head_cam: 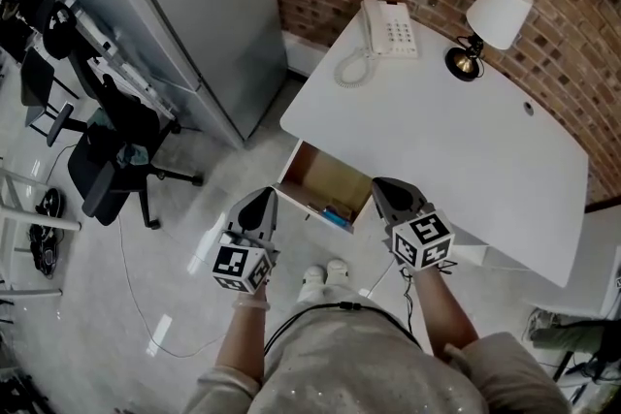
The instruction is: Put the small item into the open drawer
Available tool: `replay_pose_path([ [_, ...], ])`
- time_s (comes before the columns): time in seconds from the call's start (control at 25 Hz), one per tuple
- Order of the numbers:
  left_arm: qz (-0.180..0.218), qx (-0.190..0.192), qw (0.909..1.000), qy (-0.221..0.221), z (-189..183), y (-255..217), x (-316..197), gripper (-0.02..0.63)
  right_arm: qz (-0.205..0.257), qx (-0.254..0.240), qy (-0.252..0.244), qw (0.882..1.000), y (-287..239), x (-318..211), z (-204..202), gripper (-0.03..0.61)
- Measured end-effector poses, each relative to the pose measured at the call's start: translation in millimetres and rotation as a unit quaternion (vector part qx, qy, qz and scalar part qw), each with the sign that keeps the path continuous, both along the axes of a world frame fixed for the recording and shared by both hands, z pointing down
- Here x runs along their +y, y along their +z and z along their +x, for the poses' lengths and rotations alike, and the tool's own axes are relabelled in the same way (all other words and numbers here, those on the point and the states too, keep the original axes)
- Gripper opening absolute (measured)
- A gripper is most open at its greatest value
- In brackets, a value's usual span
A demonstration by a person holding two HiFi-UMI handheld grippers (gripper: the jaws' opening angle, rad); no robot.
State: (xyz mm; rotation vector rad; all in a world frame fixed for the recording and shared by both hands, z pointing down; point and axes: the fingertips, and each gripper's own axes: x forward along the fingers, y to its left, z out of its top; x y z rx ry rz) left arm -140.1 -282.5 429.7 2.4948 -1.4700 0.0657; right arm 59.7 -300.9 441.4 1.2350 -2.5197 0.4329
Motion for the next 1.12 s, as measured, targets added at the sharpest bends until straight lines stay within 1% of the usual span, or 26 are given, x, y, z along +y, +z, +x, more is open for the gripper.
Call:
replay_pose_path([
  [0.68,0.038,-0.007,0.999,-0.023,-26.2,-37.8,-10.8,0.006,0.047,-0.029,0.017,0.998,-45.8,-9.2,6.8,0.005],
  [0.96,0.052,0.009,0.9979,-0.038,-35.1,-54.1,-11.1,0.006,0.071,-0.05,0.019,0.996,-62.9,-12.5,6.3,0.005],
  [1.12,0.058,0.01,0.9973,-0.045,-39.5,-60.2,-9.6,0.006,0.088,-0.056,0.013,0.994,-73.8,-13.8,4.2,0.005],
])
